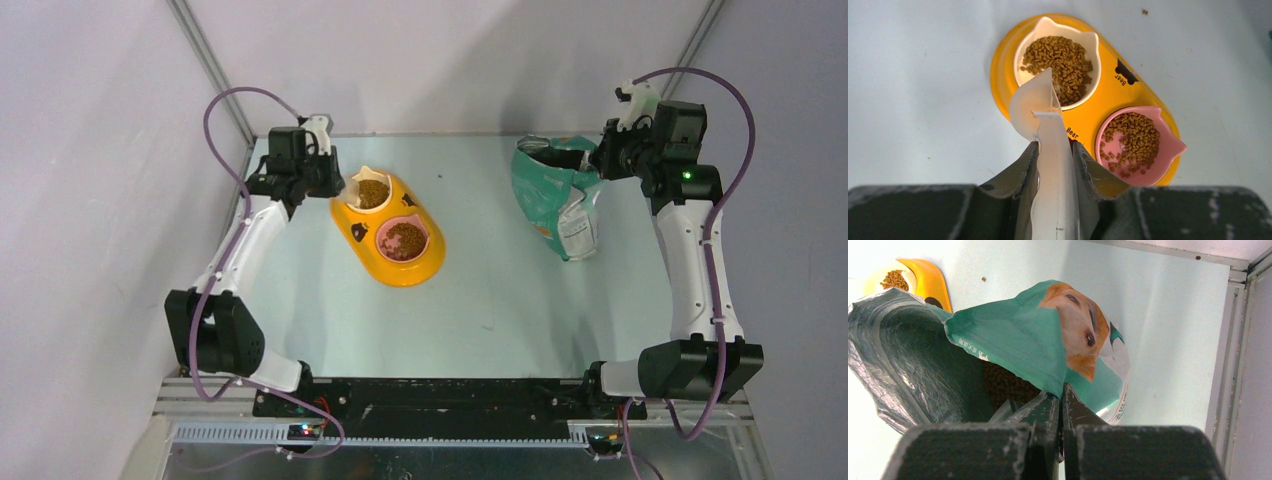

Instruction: Serve the pet food

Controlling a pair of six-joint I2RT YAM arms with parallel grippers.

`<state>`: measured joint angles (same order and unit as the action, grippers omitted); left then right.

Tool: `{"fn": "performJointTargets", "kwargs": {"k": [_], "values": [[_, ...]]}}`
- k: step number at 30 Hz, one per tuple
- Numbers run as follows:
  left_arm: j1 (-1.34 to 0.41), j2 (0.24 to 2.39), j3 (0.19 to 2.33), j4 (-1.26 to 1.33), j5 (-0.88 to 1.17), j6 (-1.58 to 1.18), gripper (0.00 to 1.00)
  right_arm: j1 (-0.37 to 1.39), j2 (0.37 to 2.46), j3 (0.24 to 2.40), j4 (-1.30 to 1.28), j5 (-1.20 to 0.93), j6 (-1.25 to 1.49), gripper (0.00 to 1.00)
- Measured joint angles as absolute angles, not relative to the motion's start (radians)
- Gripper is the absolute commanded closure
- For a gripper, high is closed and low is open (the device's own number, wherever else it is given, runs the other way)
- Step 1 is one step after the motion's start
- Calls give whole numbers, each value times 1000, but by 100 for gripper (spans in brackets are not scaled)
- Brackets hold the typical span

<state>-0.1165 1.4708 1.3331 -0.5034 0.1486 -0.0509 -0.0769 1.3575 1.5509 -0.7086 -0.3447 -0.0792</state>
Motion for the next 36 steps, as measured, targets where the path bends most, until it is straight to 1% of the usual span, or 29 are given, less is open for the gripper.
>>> {"fn": "performJointTargets", "kwargs": {"k": [6, 9, 11, 13, 16, 18, 22, 26, 29, 31, 32, 33, 34, 36], "values": [[-113, 1383, 1320, -508, 139, -36, 100, -78, 1357, 1551, -709, -345, -79, 100], [-112, 1309, 1284, -501, 196, -37, 99, -80, 1357, 1551, -709, -346, -79, 100], [-110, 1264, 1266, -505, 301, -38, 98, -81, 1357, 1551, -709, -348, -79, 100], [-109, 1235, 1250, -507, 459, -43, 100, -82, 1357, 1551, -709, -350, -79, 100], [-113, 1232, 1218, -548, 686, -38, 100, -84, 1357, 1551, -709, -355, -79, 100], [-118, 1258, 1189, -622, 808, -19, 100, -86, 1357, 1551, -709, -356, -79, 100], [-123, 1322, 1099, -730, 931, 6, 100, -88, 1357, 1551, -709, -362, -79, 100], [-122, 1356, 973, -751, 1011, -31, 99, -88, 1357, 1551, -709, -364, -78, 100], [-122, 1360, 886, -685, 1053, -122, 92, -88, 1357, 1551, -709, -365, -76, 100], [-122, 1361, 834, -625, 1061, -191, 84, -89, 1357, 1551, -709, -368, -75, 100], [-122, 1365, 814, -598, 1061, -224, 78, -89, 1357, 1551, -709, -368, -74, 100], [-122, 1370, 803, -583, 1060, -247, 75, -89, 1357, 1551, -709, -368, -74, 100], [-122, 1378, 799, -577, 1053, -264, 68, -89, 1357, 1551, -709, -368, -74, 100], [-122, 1398, 801, -577, 1020, -276, 62, -90, 1357, 1551, -709, -370, -71, 100]]}}
